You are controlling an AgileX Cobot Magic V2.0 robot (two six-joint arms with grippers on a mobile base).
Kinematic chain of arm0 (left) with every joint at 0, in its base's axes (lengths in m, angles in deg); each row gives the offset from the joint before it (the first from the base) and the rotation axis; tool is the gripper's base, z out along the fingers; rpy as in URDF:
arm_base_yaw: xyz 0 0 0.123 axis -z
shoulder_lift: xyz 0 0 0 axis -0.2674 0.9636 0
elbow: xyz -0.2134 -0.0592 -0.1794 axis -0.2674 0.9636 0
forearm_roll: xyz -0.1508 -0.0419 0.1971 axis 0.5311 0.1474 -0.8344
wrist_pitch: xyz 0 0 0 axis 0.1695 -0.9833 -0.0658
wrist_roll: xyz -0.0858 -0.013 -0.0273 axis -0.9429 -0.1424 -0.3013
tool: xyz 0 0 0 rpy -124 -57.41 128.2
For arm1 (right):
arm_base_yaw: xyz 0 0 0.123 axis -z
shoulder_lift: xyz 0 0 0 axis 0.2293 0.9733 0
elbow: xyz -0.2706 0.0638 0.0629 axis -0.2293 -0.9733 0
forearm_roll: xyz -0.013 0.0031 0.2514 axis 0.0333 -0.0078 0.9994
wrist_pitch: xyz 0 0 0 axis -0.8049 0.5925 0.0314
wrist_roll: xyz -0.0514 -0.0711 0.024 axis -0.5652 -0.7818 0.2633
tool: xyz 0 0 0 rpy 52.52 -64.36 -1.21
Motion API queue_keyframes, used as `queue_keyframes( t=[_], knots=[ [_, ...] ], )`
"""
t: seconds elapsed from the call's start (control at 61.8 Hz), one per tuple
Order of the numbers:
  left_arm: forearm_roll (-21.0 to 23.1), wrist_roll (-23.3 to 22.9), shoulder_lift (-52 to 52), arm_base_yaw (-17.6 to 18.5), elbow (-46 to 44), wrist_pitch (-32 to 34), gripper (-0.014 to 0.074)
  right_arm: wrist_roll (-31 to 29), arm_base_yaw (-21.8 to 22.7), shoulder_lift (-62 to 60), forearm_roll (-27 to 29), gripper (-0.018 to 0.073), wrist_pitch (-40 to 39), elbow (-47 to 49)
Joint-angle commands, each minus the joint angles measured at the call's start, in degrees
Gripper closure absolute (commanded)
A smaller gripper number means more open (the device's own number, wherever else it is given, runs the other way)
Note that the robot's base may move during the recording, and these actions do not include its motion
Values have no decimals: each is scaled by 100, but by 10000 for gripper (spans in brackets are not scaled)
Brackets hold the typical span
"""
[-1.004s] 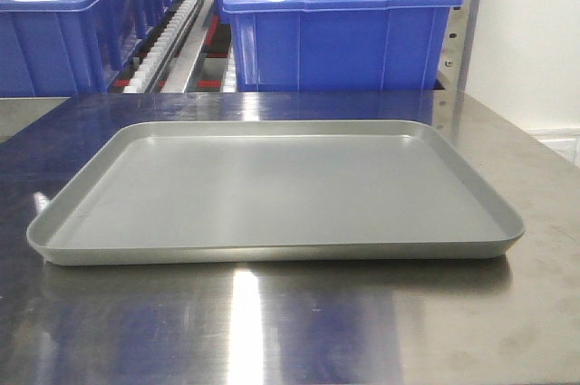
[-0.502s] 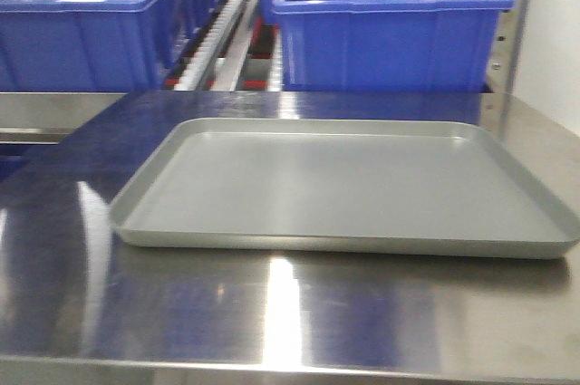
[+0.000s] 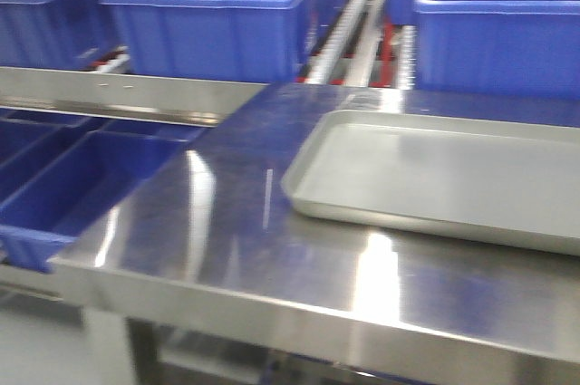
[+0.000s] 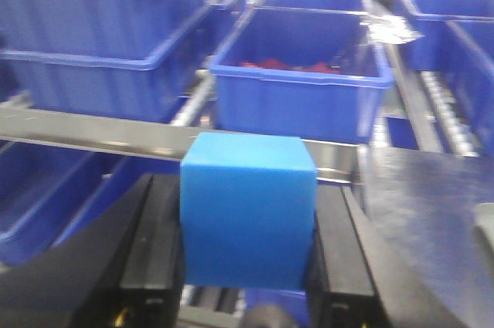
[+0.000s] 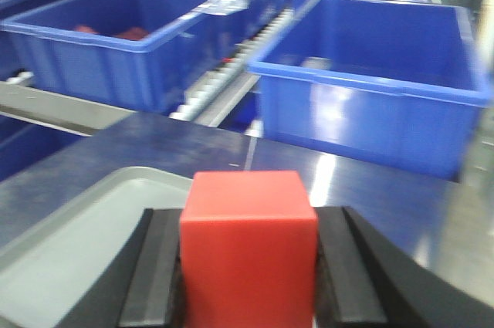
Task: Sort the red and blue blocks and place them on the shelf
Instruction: 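Turn the base away from the table holding both cubes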
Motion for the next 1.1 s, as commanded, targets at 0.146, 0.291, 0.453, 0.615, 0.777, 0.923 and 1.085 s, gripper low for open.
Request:
queue_keyframes(
  t=[0.146,0.291,0.453,0.615,0.777,0.923,1.085],
  knots=[
    [4,-2,46,-9,-159,472,474,-42,23,33,0,503,-525,168],
    [4,-2,46,-9,-159,472,474,-42,23,33,0,503,-525,168],
    [4,-2,46,-9,-159,472,474,-42,23,33,0,503,-525,168],
    [4,-2,46,-9,-159,472,474,-42,23,33,0,503,-525,168],
    [4,-2,46,-9,-159,472,474,-42,23,33,0,503,-525,168],
    [4,-2,46,-9,-159,472,474,-42,23,33,0,503,-525,168],
    [4,-2,46,-9,-159,472,474,-42,23,33,0,503,-525,168]
  ],
)
